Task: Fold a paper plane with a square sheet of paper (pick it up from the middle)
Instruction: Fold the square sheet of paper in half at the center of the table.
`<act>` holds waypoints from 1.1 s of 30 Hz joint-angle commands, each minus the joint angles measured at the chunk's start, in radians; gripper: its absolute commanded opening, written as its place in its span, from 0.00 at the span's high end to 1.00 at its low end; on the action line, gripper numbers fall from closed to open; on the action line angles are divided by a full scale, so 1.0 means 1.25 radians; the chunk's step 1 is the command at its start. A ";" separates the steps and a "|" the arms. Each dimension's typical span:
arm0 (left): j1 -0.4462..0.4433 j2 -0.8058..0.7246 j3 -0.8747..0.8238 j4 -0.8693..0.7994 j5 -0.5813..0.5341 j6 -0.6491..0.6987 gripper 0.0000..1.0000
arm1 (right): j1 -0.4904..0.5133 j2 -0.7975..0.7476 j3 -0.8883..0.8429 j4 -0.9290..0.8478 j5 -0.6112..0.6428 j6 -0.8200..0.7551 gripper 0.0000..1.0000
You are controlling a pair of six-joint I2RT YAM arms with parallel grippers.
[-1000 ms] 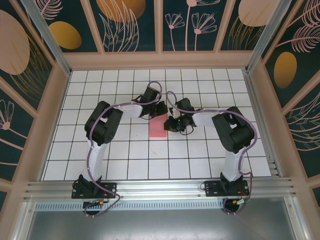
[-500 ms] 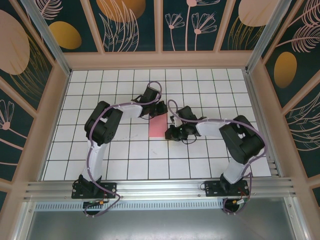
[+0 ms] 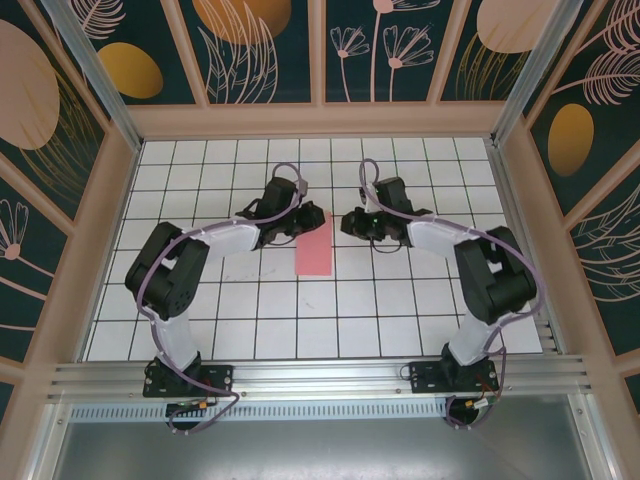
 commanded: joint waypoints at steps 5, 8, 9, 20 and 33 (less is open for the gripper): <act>-0.021 0.011 -0.070 -0.016 -0.030 -0.027 0.93 | 0.036 0.155 0.139 -0.027 -0.038 -0.032 0.86; -0.027 0.028 -0.070 -0.033 -0.039 -0.024 0.93 | 0.040 0.195 0.168 -0.044 -0.042 -0.040 0.86; -0.028 0.032 -0.069 -0.040 -0.043 -0.023 0.93 | 0.042 0.202 0.173 -0.048 -0.042 -0.042 0.86; -0.035 0.075 -0.041 -0.140 -0.086 0.021 0.93 | 0.034 0.275 0.219 -0.090 -0.019 -0.059 0.86; -0.047 0.104 -0.049 -0.262 -0.129 0.100 0.93 | 0.008 0.325 0.300 -0.108 -0.002 -0.047 0.87</act>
